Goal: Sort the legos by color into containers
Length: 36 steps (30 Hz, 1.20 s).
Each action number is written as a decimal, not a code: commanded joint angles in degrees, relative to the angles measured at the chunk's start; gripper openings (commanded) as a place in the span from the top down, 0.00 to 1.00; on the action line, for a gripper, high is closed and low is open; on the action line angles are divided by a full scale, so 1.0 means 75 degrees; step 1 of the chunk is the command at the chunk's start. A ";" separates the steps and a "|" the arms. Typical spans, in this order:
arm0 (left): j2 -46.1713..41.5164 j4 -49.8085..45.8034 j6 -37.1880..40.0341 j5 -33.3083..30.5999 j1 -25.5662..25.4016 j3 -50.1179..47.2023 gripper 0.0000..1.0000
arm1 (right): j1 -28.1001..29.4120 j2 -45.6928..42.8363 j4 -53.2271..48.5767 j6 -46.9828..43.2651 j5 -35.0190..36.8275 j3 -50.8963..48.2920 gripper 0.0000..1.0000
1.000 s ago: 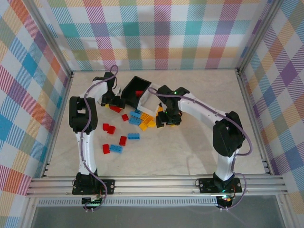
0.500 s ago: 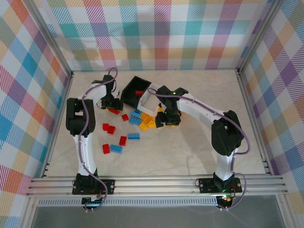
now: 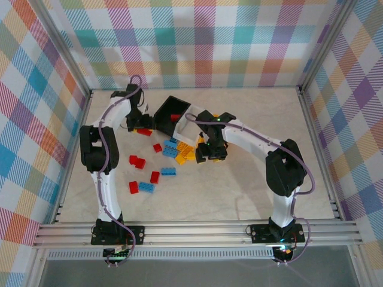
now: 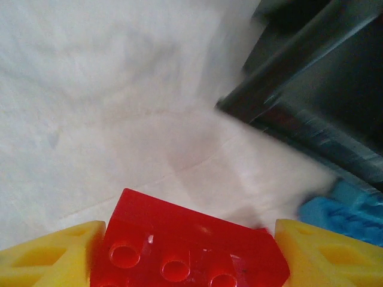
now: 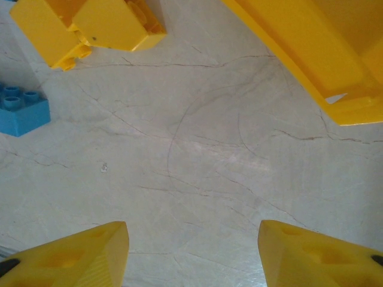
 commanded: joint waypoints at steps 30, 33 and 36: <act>0.1991 -0.0227 -0.2414 0.0905 -0.1103 0.4297 0.11 | 0.0066 -0.0813 -0.0114 -0.0242 0.0211 -0.0308 0.41; 0.1538 -0.0393 -0.2357 0.0877 -0.1162 0.4197 0.11 | 0.0108 -0.0790 -0.0057 -0.0279 0.0085 -0.0263 0.41; 0.0796 -0.0383 -0.2247 0.0786 -0.1267 0.3557 0.11 | 0.0296 -0.0811 0.0169 -0.0495 -0.0259 -0.0262 0.41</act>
